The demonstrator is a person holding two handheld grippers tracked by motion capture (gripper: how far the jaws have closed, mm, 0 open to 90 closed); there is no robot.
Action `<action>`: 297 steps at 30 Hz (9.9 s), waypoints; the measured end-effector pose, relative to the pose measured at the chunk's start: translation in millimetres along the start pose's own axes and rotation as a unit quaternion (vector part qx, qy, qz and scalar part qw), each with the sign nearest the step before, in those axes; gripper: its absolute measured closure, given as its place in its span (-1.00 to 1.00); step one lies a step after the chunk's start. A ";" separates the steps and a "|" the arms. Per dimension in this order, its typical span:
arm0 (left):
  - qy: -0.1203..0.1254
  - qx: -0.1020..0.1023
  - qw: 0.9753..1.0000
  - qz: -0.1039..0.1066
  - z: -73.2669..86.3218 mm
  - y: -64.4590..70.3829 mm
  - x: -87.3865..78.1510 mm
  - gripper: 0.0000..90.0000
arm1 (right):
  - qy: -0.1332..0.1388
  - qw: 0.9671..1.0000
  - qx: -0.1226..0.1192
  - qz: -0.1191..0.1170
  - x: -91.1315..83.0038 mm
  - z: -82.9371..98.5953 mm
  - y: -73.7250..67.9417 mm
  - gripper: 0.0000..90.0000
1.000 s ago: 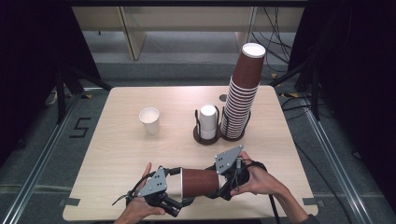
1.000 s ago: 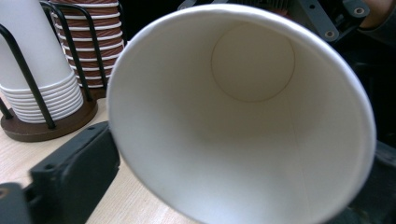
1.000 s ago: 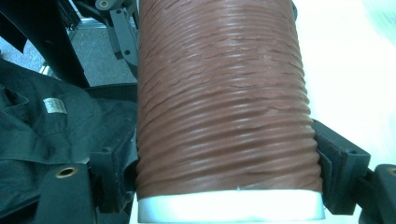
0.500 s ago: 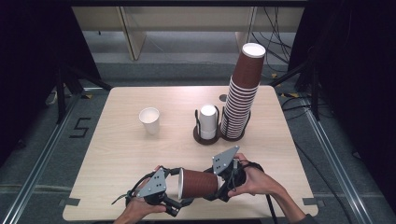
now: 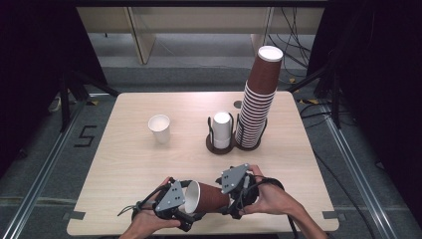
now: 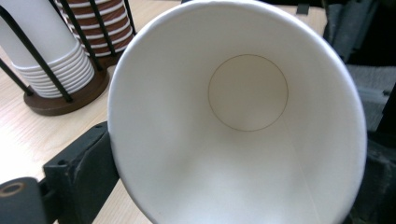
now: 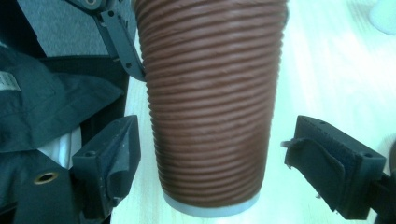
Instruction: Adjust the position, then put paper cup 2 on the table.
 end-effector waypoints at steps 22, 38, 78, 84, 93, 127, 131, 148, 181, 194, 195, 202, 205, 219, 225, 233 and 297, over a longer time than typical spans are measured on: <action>-0.003 0.024 1.000 0.002 -5.4 6.4 -1.9 -0.93 | 0.006 0.999 -0.045 -0.025 35.6 -0.9 -6.5 -0.52; 0.159 -0.117 0.980 0.026 -7.1 -2.9 -4.5 -0.83 | 0.087 0.993 0.064 -0.044 18.7 9.5 7.6 -0.51; 0.105 -0.107 0.978 -0.142 -1.8 -31.5 -31.3 -0.73 | 0.073 0.981 0.176 0.032 -1.9 58.3 27.9 -0.60; 0.104 -0.114 0.973 -0.170 2.4 -39.2 -37.6 -0.73 | 0.068 0.977 0.197 0.055 -6.9 70.9 34.5 -0.60; 0.103 -0.123 0.965 -0.207 7.5 -50.6 -47.1 -0.73 | 0.064 0.970 0.224 0.070 -14.6 84.6 36.0 -0.60; 0.083 -0.136 0.956 -0.245 17.0 -62.7 -57.1 -0.73 | 0.055 0.965 0.241 0.084 -21.0 102.5 31.8 -0.63; 0.085 -0.140 0.954 -0.251 17.5 -64.8 -58.5 -0.73 | 0.055 0.966 0.238 0.085 -20.8 104.3 32.0 -0.63; 0.084 -0.149 0.949 -0.266 17.5 -76.9 -59.8 -0.73 | 0.054 0.965 0.241 0.086 -22.1 107.5 28.5 -0.63; 0.080 -0.160 0.946 -0.270 2.6 -108.4 -38.7 -0.73 | 0.050 0.963 0.248 0.091 -24.9 115.5 26.4 -0.64; 0.077 -0.169 0.944 -0.274 -1.6 -125.9 -30.2 -0.73 | 0.050 0.964 0.247 0.087 -24.3 116.5 26.2 -0.64; 0.075 -0.169 0.944 -0.274 -1.8 -127.6 -28.4 -0.73 | 0.050 0.964 0.247 0.088 -24.1 116.7 26.2 -0.64; 0.068 -0.172 0.942 -0.280 -6.5 -143.1 -19.8 -0.73 | 0.047 0.964 0.248 0.083 -23.5 116.9 25.4 -0.64; 0.064 -0.173 0.941 -0.285 -9.5 -149.8 -17.5 -0.73 | 0.047 0.964 0.249 0.081 -23.4 116.8 25.4 -0.64; 0.039 -0.185 0.934 -0.303 -18.7 -176.0 4.2 -0.73 | 0.047 0.964 0.248 0.084 -22.7 117.7 25.4 -0.64; 0.024 -0.189 0.929 -0.316 -23.6 -187.9 13.6 -0.73 | 0.049 0.965 0.244 0.083 -22.4 117.5 25.7 -0.64; 0.008 -0.185 0.928 -0.325 -28.1 -197.7 23.0 -0.73 | 0.050 0.965 0.243 0.081 -22.1 117.7 25.7 -0.64; 0.006 -0.178 0.917 -0.357 -13.1 -203.8 40.6 -0.83 | 0.045 0.968 0.238 0.069 -21.0 116.0 22.1 -0.64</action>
Point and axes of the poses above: each handheld gripper's, and its own axes: x roughly forward along the jaws, z roughly out of its underside, y roughly to its right, the point moved 4 cm from there along x, roughly forward along the jaws, and after that the axes turned 11 degrees about z, right-handed, at the moved point
